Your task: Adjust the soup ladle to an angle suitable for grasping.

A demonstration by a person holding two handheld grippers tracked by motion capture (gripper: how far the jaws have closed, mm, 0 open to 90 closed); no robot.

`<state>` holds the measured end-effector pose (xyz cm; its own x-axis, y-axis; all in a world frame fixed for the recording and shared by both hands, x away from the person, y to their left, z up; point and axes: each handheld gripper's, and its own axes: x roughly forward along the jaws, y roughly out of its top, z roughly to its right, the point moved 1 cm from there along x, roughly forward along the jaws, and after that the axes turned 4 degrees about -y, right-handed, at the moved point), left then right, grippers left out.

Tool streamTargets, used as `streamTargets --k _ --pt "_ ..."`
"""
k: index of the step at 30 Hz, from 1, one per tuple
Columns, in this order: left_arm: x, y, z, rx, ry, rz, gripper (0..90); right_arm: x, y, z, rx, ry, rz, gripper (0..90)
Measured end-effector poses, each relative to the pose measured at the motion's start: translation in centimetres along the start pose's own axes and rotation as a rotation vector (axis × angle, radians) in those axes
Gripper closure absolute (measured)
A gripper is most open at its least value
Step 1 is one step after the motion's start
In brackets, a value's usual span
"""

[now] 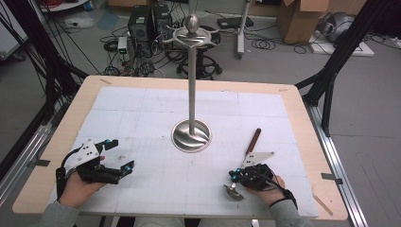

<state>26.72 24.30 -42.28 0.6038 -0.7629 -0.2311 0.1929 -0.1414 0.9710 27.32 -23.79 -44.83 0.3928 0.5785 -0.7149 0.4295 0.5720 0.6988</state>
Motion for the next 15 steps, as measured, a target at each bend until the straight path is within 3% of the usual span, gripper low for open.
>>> streamTargets --k 15 --pt "0.0 0.0 0.0 -0.003 -0.002 -0.001 1.8 -2.7 -2.8 0.8 0.033 0.000 0.004 90.0"
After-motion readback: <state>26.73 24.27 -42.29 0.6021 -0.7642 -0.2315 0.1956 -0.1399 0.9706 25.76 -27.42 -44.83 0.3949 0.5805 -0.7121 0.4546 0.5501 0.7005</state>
